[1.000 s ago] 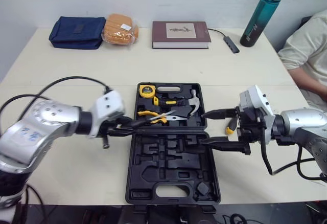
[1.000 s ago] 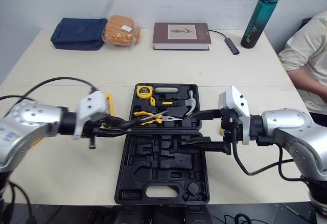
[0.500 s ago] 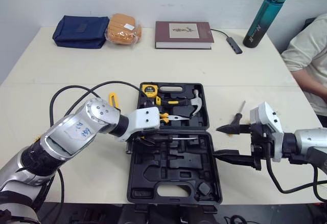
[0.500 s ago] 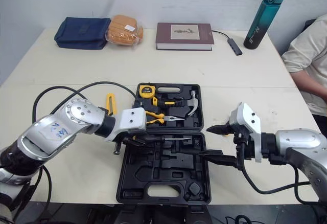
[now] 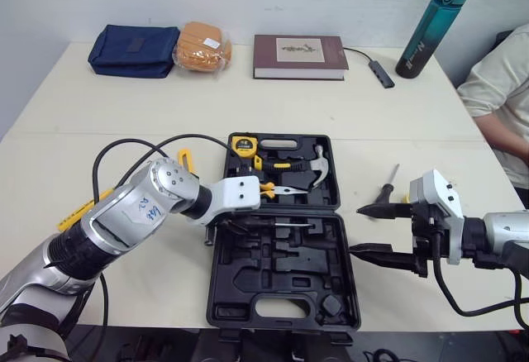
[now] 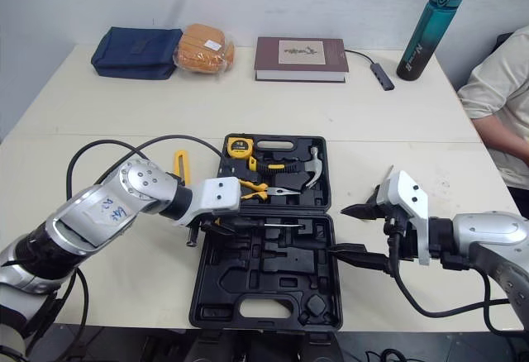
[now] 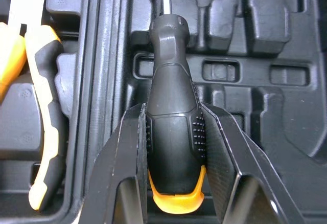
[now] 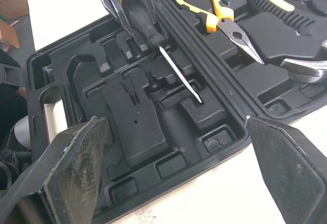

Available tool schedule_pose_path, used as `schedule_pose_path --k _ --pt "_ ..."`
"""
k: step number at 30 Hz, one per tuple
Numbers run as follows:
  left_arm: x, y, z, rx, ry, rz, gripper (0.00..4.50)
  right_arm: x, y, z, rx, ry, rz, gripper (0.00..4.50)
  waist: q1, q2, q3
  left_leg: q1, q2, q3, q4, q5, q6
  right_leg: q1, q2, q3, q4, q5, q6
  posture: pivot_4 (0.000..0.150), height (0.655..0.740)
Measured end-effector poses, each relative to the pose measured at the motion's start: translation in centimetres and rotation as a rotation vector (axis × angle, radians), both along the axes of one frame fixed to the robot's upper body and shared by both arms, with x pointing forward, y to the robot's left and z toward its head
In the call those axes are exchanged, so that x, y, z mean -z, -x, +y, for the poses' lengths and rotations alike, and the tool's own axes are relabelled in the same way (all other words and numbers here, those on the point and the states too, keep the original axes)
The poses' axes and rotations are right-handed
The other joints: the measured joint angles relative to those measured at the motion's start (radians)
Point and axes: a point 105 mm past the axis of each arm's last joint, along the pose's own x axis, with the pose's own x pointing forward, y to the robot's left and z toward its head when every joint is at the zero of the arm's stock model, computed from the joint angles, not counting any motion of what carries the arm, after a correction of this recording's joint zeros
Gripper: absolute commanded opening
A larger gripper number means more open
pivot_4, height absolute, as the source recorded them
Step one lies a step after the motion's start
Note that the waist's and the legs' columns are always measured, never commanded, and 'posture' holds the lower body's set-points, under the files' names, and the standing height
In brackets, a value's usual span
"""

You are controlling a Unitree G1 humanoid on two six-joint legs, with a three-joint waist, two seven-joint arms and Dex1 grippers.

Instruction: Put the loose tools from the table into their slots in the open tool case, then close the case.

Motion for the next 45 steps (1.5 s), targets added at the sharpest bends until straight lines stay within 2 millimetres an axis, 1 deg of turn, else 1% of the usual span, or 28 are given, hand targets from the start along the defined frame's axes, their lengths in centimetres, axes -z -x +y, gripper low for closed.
schedule_pose_path --k 9,11,13,16,18,21,22,24,26,30,31,37,42,45 --pt "0.5 -0.2 -0.4 0.033 -0.008 -0.039 0.83 -0.2 -0.2 0.1 -0.001 0.003 -0.014 4.50 0.002 0.000 0.000 0.000 0.000 -0.001 0.002 0.000 0.001 0.002 0.000 0.000 0.000 0.000 0.000 0.150 0.7400" --pt "0.5 -0.4 -0.4 0.034 -0.004 -0.039 1.86 -0.3 -0.2 0.1 -0.002 0.003 -0.019 4.50 0.002 0.000 0.000 0.001 0.000 -0.001 0.003 -0.001 0.001 0.003 0.000 -0.001 0.000 0.000 0.000 0.150 0.7400" --pt "0.5 -0.4 -0.5 0.044 -0.003 -0.043 2.63 -0.3 -0.2 0.1 -0.002 0.003 -0.019 4.50 0.002 0.000 0.000 0.001 0.000 -0.001 0.003 -0.001 0.001 0.003 0.000 -0.001 0.000 0.000 0.001 0.150 0.7400" --pt "0.6 0.1 -0.5 0.056 0.007 -0.018 4.00 -0.1 -0.1 0.1 0.000 0.003 -0.011 4.50 0.002 0.000 0.000 0.001 0.000 -0.001 0.003 -0.001 0.001 0.004 0.000 -0.001 0.000 0.000 0.001 0.150 0.7400" --pt "0.3 0.2 -0.2 0.048 0.016 -0.016 4.00 0.1 0.0 0.0 0.002 0.003 0.001 4.50 0.002 0.000 0.000 0.001 0.000 -0.002 0.004 -0.001 0.001 0.004 0.000 -0.001 0.000 0.001 0.001 0.150 0.7400" --pt "-1.2 -0.1 0.2 0.044 0.100 -0.057 4.00 0.3 0.2 0.0 0.003 0.000 0.009 4.50 -0.001 0.000 0.000 0.001 0.000 -0.002 0.004 -0.001 0.001 0.004 0.000 -0.001 0.000 0.001 0.001 0.150 0.7400" --pt "-1.7 -0.4 0.0 0.045 0.174 -0.068 3.73 0.4 0.2 0.1 0.003 -0.008 0.006 4.50 -0.001 0.000 0.000 0.002 0.000 -0.002 0.004 -0.001 0.001 0.005 0.000 -0.001 0.000 0.001 0.001 0.150 0.7400" --pt "-1.8 -0.9 -0.3 0.029 0.299 -0.064 3.12 0.2 0.1 0.2 -0.001 -0.019 -0.008 4.50 -0.001 0.000 0.000 0.004 0.001 -0.002 0.004 -0.001 0.002 0.008 0.000 -0.003 -0.001 0.001 0.001 0.150 0.7400" --pt "-1.1 -1.3 -0.1 0.023 0.413 -0.038 2.20 0.2 0.1 0.2 0.000 -0.019 -0.014 4.50 -0.001 0.000 0.000 0.004 0.001 -0.002 0.004 -0.001 0.002 0.008 0.000 -0.003 -0.001 0.001 0.001 0.150 0.7400" --pt "0.4 -1.8 1.0 0.022 0.517 -0.027 0.36 -0.1 -0.1 0.4 0.000 -0.022 -0.031 4.50 -0.001 0.000 0.000 0.004 0.001 -0.003 0.004 -0.001 0.002 0.008 -0.001 -0.004 -0.002 0.001 0.001 0.150 0.7400" --pt "0.6 -1.8 0.9 0.024 0.530 -0.028 0.04 -0.2 -0.2 0.4 0.000 -0.022 -0.034 4.50 0.000 0.000 0.000 0.004 0.001 -0.003 0.004 -0.001 0.002 0.008 -0.001 -0.004 -0.002 0.001 0.001 0.150 0.7400" --pt "1.3 -2.0 0.3 0.069 0.595 -0.018 0.04 -0.3 -0.3 0.7 -0.004 -0.031 -0.045 4.50 0.001 0.000 0.000 0.003 0.000 -0.003 0.004 -0.002 0.003 0.009 -0.001 -0.005 -0.002 0.001 0.002 0.150 0.7400" --pt "1.8 -1.8 -0.3 0.096 0.582 -0.017 0.04 0.1 -0.3 0.9 -0.009 -0.036 -0.030 4.50 -0.002 0.000 0.000 0.004 0.000 -0.003 0.004 -0.002 0.003 0.009 -0.001 -0.005 -0.002 0.001 0.002 0.150 0.7400" --pt "2.6 -1.8 -0.6 0.103 0.543 -0.005 0.04 0.1 -0.3 1.0 -0.006 -0.034 -0.029 4.50 -0.002 0.000 0.000 0.004 0.000 -0.003 0.004 -0.002 0.003 0.009 -0.001 -0.005 -0.002 0.001 0.002 0.150 0.7400"
